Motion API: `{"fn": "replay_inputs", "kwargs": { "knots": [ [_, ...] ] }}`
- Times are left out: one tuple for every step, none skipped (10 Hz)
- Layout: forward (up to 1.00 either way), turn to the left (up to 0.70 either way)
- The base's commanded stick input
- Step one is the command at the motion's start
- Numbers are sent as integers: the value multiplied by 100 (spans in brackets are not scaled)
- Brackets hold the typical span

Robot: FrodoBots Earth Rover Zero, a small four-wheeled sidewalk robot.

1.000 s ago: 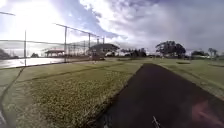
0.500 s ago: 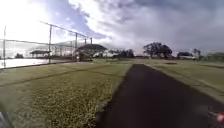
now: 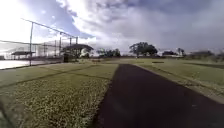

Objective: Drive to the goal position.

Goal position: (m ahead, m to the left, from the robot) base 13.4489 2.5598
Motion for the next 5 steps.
{"fn": "replay_inputs", "kwargs": {
  "knots": [
    [70, -4],
    [70, -8],
    [70, -16],
    [70, -28],
    [70, -35]
  ]
}}
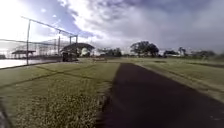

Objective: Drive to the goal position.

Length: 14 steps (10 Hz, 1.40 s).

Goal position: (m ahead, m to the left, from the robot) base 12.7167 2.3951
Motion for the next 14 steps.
{"fn": "replay_inputs", "kwargs": {
  "knots": [
    [70, -35],
    [70, -35],
    [70, -35],
    [70, -35],
    [70, -34],
    [70, -21],
    [70, -8],
    [70, 0],
    [70, 0],
    [70, 0],
    [70, 0],
    [70, 0],
    [70, 0],
    [70, 0]
  ]
}}
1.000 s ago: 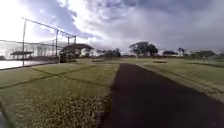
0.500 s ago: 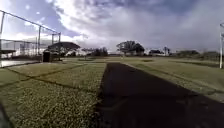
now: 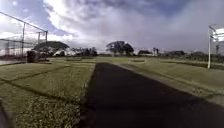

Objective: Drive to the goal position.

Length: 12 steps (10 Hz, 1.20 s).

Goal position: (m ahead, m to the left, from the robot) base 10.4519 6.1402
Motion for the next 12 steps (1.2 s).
{"fn": "replay_inputs", "kwargs": {
  "knots": [
    [70, 0],
    [70, 0],
    [70, 0],
    [70, 0],
    [70, 0],
    [70, 0],
    [70, 0],
    [70, 0],
    [70, 0],
    [70, 0],
    [70, 0],
    [70, 0]
  ]
}}
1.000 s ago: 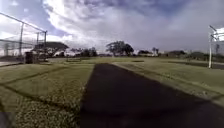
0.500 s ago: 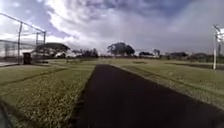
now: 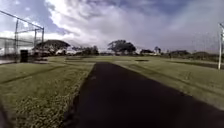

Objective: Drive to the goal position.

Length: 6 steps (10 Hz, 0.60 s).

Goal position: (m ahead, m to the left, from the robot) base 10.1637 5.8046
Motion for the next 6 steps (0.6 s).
{"fn": "replay_inputs", "kwargs": {
  "knots": [
    [70, 0],
    [70, 0],
    [70, 0],
    [70, 0],
    [70, 0],
    [70, 0]
  ]
}}
